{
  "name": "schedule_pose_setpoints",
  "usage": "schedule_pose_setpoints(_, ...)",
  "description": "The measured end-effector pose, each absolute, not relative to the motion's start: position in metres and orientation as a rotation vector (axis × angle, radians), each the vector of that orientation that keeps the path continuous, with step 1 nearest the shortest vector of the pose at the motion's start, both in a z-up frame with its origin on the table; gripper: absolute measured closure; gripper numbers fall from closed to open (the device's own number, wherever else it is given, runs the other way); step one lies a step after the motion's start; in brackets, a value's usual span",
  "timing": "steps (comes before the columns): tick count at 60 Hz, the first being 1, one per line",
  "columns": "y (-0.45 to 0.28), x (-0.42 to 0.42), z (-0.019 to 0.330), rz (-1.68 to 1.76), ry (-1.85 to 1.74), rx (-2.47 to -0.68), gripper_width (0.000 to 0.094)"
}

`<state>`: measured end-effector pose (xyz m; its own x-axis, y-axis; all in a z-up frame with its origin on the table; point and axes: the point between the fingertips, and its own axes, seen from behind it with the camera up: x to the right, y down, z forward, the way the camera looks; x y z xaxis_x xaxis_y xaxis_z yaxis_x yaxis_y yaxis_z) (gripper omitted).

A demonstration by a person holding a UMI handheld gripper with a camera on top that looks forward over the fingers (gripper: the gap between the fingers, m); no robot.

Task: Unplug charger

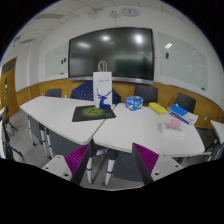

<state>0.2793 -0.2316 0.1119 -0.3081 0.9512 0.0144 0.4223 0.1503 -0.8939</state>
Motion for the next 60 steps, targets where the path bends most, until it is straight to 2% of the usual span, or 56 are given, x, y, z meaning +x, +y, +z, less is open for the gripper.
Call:
schedule_pose_setpoints(11,-0.18,0.258,0.103,1.073,-1.724,-1.4,0.0079)
schedule_pose_setpoints(35,-0.005,0.181,0.09,0.961,-1.461,-1.537,0.0081)
schedule_pose_setpoints(53,0.054,0.087,0.081,0.983,-1.372,-1.481,0.0069)
schedule_pose_setpoints(60,0.063,0.051,0.067,0.985,-1.385,-1.481,0.0074)
